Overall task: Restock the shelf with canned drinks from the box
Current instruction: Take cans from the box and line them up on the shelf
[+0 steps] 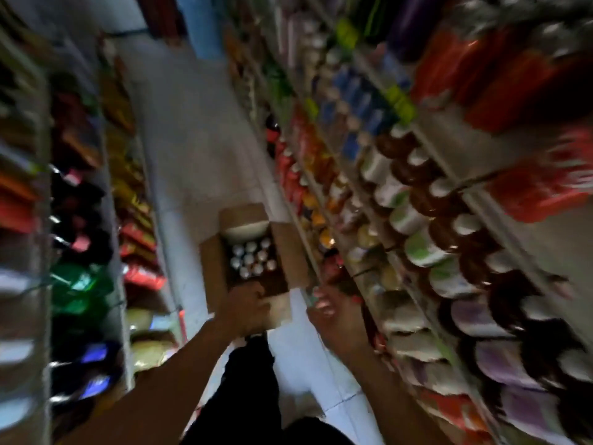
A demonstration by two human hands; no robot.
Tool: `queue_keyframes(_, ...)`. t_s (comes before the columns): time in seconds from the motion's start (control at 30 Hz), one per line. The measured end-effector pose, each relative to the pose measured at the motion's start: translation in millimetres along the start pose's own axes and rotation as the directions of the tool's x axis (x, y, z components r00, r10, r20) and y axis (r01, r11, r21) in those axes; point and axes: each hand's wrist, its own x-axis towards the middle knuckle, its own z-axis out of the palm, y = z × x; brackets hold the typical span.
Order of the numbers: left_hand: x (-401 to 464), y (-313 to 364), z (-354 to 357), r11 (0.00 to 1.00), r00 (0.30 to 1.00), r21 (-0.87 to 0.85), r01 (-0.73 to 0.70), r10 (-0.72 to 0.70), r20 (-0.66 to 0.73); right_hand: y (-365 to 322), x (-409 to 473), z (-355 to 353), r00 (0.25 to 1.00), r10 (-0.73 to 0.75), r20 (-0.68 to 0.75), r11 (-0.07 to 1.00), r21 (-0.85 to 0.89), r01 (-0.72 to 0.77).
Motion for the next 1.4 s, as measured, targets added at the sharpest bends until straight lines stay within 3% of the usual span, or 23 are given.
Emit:
queue_keyframes(0.07,17,-79,37,0.991,0.991,-0.022,0.131,-0.131,0.009,43,44,61,0.981,0.127,0.146,0.992,-0.034,-0.123)
queue_keyframes(0.13,49,-168,93,0.953,0.964,-0.160,0.256,-0.240,0.117,86,90,116,0.972,0.165,0.170,0.986,-0.025,-0.163)
queue_keyframes(0.2,89,-238,139,0.946,0.963,-0.186,0.267,-0.254,0.092,146,147,183,0.945,0.230,0.234,0.972,-0.092,-0.214)
queue_keyframes(0.27,121,-255,142,0.947,0.964,-0.185,0.262,-0.250,0.085,181,196,233,0.939,0.262,0.223,0.960,-0.159,-0.230)
queue_keyframes(0.33,162,-273,141,0.946,0.973,-0.238,0.218,-0.231,-0.027,215,251,289,0.927,0.292,0.234,0.944,-0.228,-0.240)
queue_keyframes(0.43,235,-334,153,0.982,0.979,-0.058,0.180,-0.185,-0.081,256,330,361,0.906,0.297,0.303,0.915,-0.361,-0.179)
queue_keyframes(0.53,279,-378,167,0.958,0.983,0.226,0.178,-0.186,0.011,296,396,409,0.919,0.256,0.301,0.912,-0.391,-0.126)
queue_keyframes(0.63,307,-418,190,0.918,0.969,0.377,0.123,-0.193,0.154,340,447,454,0.921,0.283,0.266,0.907,-0.386,-0.167)
queue_keyframes(0.7,313,-436,204,0.927,0.972,0.367,0.073,-0.148,0.181,364,465,474,0.913,0.326,0.244,0.868,-0.459,-0.187)
queue_keyframes(0.8,312,-442,211,0.967,0.989,0.240,0.092,-0.116,0.087,391,476,491,0.941,0.289,0.173,0.828,-0.538,-0.155)
queue_keyframes(0.87,309,-443,212,0.974,0.993,0.209,0.088,-0.102,0.057,396,475,494,0.965,0.242,0.104,0.800,-0.584,-0.138)
queue_keyframes(0.97,310,-446,212,0.973,0.992,0.212,0.093,-0.109,0.061,380,457,481,0.972,0.225,0.067,0.845,-0.511,-0.160)
queue_keyframes(1.03,316,-447,214,0.963,0.976,0.243,0.118,-0.158,0.151,346,429,454,0.973,0.217,0.083,0.868,-0.472,-0.154)
queue_keyframes(1.13,314,-424,194,0.929,0.890,0.295,0.224,-0.318,0.327,271,380,394,0.956,0.267,0.124,0.915,-0.345,-0.210)
queue_keyframes(1.17,310,-408,184,0.940,0.885,0.240,0.242,-0.315,0.342,243,366,372,0.942,0.310,0.130,0.933,-0.233,-0.275)
queue_keyframes(1.23,296,-353,160,0.989,0.940,0.009,0.150,-0.146,0.308,184,337,318,0.899,0.410,0.154,0.910,-0.007,-0.414)
queue_keyframes(1.27,286,-318,148,0.984,0.960,-0.160,0.079,-0.032,0.277,156,321,289,0.894,0.414,0.173,0.903,0.041,-0.427)
queue_keyframes(1.33,258,-253,126,0.900,0.972,-0.429,0.071,0.035,0.233,103,287,230,0.905,0.375,0.199,0.914,0.084,-0.397)
queue_keyframes(1.4,235,-192,96,0.879,0.979,-0.477,0.024,0.077,0.190,62,257,176,0.924,0.351,0.149,0.925,0.096,-0.367)
